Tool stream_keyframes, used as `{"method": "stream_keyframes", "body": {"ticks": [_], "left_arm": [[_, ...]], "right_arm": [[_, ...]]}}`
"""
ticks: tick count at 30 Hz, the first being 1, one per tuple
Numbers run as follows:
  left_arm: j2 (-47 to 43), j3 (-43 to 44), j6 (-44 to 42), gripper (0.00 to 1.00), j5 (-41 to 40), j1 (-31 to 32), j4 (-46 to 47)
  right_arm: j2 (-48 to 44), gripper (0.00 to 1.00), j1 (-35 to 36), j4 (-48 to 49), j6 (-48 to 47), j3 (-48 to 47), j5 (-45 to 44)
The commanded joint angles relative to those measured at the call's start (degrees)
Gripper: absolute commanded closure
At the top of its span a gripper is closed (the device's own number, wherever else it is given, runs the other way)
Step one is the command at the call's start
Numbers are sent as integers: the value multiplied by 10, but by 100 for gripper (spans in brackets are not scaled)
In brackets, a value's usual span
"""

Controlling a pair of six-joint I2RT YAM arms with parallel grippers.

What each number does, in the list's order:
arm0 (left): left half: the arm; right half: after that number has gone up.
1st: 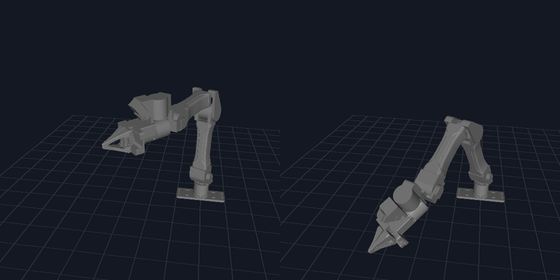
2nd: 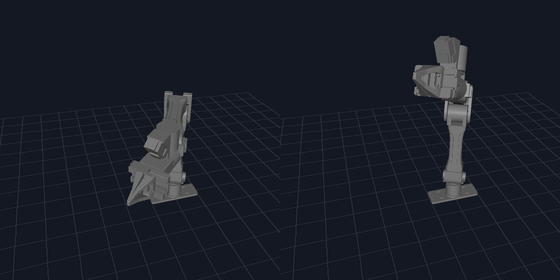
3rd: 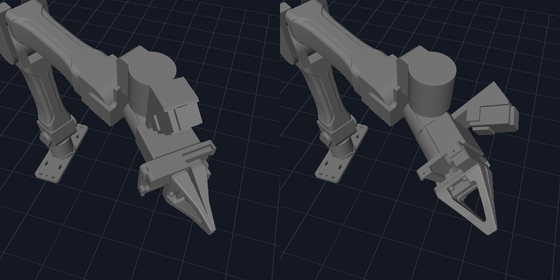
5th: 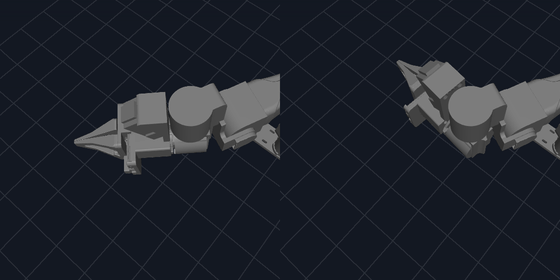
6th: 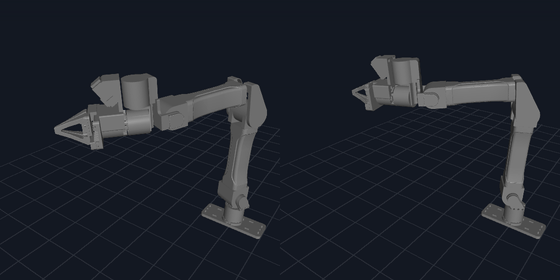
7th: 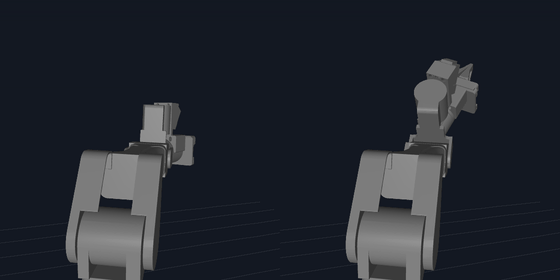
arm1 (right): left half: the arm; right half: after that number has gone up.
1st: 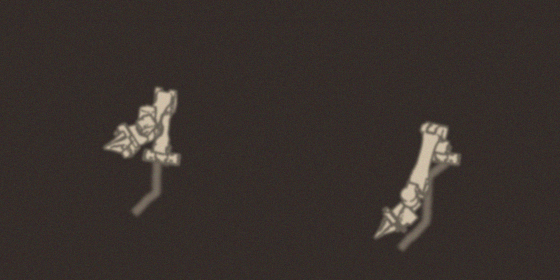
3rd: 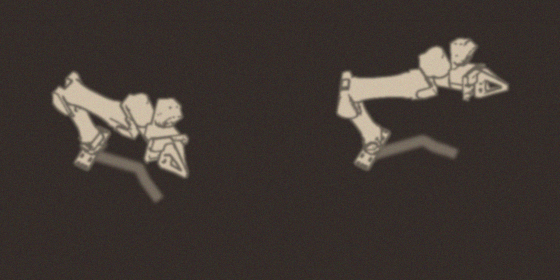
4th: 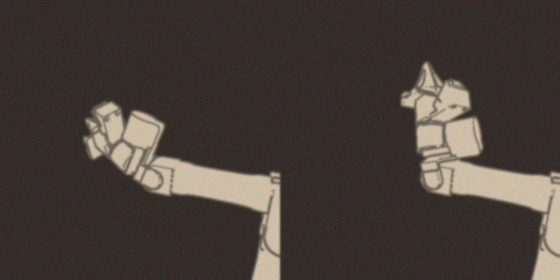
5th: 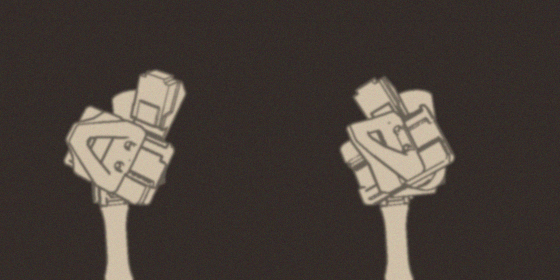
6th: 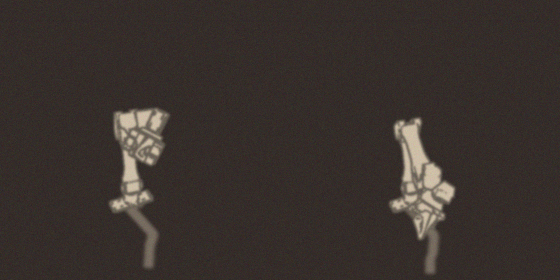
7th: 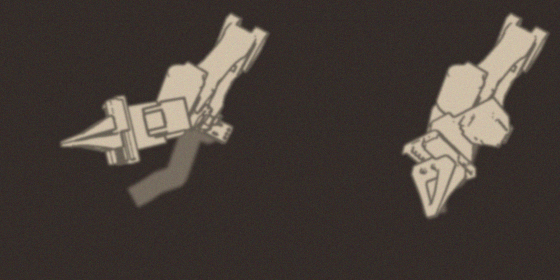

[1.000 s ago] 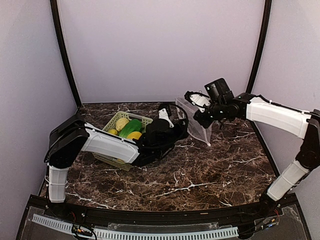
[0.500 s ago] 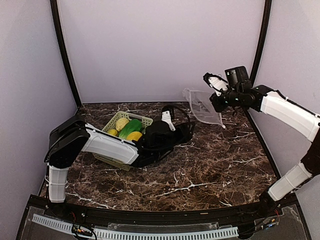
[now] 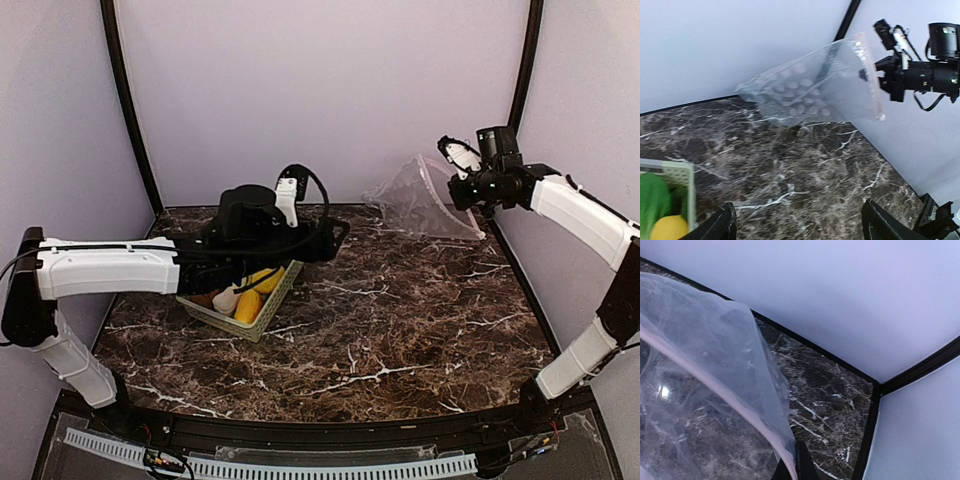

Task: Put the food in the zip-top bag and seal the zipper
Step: Pass from the left arm to the right, then pick up the fake fruit from the bin.

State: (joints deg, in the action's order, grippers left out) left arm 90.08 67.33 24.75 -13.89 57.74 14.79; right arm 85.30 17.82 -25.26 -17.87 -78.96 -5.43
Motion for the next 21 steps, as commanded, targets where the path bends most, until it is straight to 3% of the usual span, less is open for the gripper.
{"method": "stream_keyframes", "body": {"ticks": [1,5,9,14,21], "left_arm": [[-73,-18,-29,13,-54,-38,-276],[-113,-26,-52,13,-59,-83,-396],[-123,-33,-88,14,25,-143,-470],[-78,-16,-127,16,84,-183,-487],[26,65,-128,24,120,-203,-515]], "right_arm": [[14,100,-51,29,-25,-63,-14],[6,100,-51,24,-33,-69,-24],[-10,100,-21,5,-11,-19,36],[1,100,-4,15,14,75,192],[19,100,-3,35,18,136,275]]}}
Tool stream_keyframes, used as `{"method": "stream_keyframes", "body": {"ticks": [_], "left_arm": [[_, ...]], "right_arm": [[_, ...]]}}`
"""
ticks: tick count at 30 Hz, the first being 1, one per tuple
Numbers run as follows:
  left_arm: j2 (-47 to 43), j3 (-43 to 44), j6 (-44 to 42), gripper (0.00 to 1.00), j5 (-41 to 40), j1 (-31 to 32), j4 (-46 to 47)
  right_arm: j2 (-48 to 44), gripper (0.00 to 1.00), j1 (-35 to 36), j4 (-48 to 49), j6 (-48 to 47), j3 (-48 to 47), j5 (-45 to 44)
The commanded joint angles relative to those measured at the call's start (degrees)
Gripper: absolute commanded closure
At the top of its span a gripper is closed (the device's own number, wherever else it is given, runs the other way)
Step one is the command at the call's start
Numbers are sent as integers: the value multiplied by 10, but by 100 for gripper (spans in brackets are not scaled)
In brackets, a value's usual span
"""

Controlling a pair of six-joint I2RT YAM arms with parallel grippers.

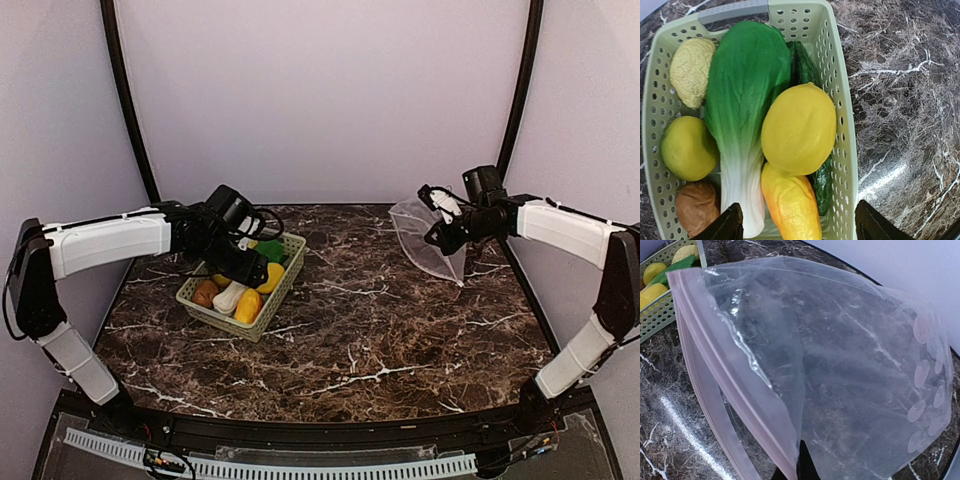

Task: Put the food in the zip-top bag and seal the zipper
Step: Pick up the fake fruit from the bin.

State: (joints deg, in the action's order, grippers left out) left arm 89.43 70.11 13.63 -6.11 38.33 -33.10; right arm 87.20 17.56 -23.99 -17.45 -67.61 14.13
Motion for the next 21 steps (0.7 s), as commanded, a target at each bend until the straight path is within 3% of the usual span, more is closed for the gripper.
{"method": "stream_keyframes", "body": {"ticks": [1,12,16,21], "left_arm": [[49,49,-18,25,44,-11,-38],[118,82,-31,28,46,-26,-10],[133,97,-40,22,38,-30,-13],[156,113,-55,23,33,-32,-14]], "right_arm": [[1,100,0,24,14,27,89],[10,100,6,27,2,34,113],[10,100,7,25,-2,34,114],[12,100,11,22,-4,32,114]]}}
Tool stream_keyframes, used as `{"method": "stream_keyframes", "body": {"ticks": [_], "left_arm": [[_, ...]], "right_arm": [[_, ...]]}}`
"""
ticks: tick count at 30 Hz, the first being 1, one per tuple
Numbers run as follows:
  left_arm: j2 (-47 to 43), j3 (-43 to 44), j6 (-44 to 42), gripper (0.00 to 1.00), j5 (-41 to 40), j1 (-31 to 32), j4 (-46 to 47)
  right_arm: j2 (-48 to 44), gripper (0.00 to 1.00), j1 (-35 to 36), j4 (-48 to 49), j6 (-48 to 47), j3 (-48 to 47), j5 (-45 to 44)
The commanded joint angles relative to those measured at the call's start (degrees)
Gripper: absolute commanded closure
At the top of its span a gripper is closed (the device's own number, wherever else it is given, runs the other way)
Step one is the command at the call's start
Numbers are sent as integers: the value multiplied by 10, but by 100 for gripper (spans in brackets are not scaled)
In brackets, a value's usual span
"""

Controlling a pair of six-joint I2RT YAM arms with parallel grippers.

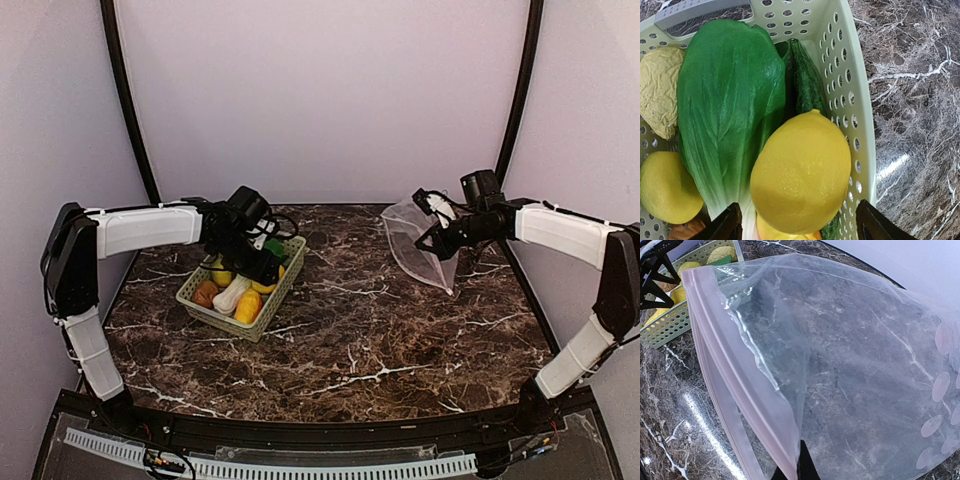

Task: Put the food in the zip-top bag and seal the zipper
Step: Pick up the fake fruit from the bin.

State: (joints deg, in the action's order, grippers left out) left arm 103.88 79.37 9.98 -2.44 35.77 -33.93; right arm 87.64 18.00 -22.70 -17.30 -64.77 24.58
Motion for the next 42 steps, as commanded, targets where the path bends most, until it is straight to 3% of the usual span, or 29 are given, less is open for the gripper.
{"method": "stream_keyframes", "body": {"ticks": [1,7,13,16,19,26,30,34,39,42], "left_arm": [[19,25,-19,25,-3,-7,-5],[44,34,-27,32,8,-10,2],[52,38,-40,28,7,-10,3],[51,46,-41,42,7,-10,-9],[42,62,-34,47,-4,-10,-43],[-58,99,-27,49,-39,-10,-89],[-101,107,-21,51,5,-6,-66],[-143,88,-12,57,60,28,27],[-180,35,-34,57,82,124,252],[-175,12,12,58,111,144,396]], "right_arm": [[8,100,8,9,-6,3,10],[7,100,9,9,-8,5,8],[12,100,9,7,-7,4,9],[14,100,10,4,-7,1,6],[11,100,10,-2,-7,-4,-7],[9,100,11,-49,0,-63,-13],[36,100,22,-97,3,-118,-17],[61,100,31,-132,32,-172,-4],[100,100,40,-178,71,-243,50],[112,100,48,-195,90,-270,74]]}}
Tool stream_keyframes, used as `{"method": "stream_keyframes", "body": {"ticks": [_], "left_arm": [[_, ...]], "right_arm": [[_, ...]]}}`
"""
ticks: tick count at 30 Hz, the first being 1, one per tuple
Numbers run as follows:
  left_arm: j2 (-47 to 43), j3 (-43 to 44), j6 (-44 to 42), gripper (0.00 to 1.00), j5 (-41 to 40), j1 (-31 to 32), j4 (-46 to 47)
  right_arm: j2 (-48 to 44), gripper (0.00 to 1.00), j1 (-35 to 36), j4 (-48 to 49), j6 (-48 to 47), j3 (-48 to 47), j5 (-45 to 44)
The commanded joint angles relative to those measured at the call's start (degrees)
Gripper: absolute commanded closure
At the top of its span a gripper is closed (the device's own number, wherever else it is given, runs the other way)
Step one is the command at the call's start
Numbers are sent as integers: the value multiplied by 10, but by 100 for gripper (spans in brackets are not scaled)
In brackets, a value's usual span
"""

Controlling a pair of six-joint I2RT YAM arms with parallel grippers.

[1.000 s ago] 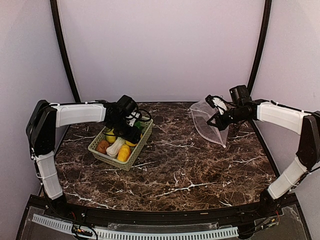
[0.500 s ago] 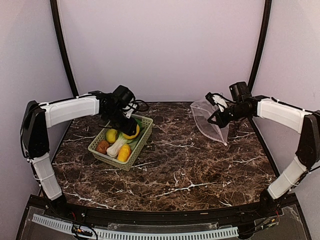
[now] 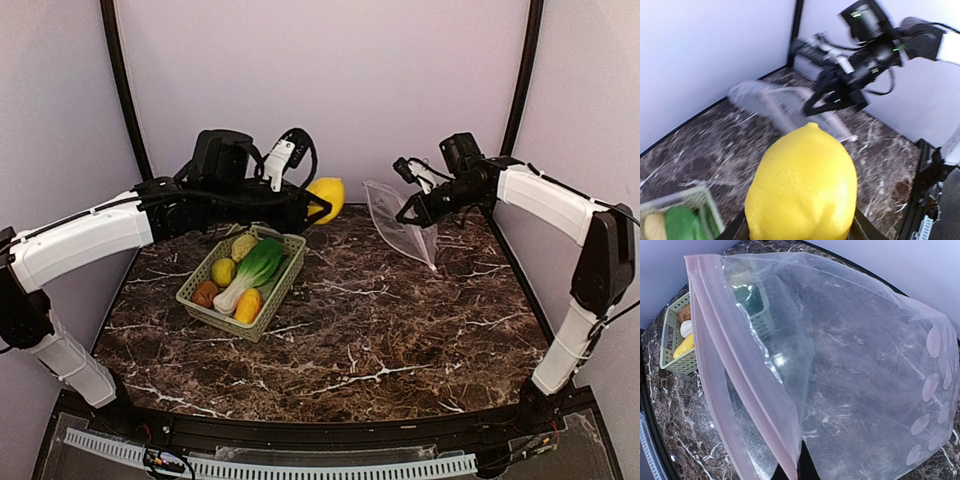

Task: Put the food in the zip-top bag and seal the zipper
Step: Pick up the fake fruit from the bin, then place the fake fruit in the zipper food storage bag.

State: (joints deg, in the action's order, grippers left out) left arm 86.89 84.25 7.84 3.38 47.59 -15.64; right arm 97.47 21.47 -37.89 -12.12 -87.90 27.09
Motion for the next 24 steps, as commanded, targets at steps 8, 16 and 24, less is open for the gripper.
{"method": "stream_keyframes", "body": {"ticks": [8,16,24], "left_arm": [[88,-65,159,62,27,59,478],[163,-15,240,65,-79,66,439],[206,19,270,67,-118,66,380]], "right_arm": [[27,100,22,-35,84,-50,98],[29,100,22,-18,113,-62,117],[24,100,22,-16,121,-69,143]]}}
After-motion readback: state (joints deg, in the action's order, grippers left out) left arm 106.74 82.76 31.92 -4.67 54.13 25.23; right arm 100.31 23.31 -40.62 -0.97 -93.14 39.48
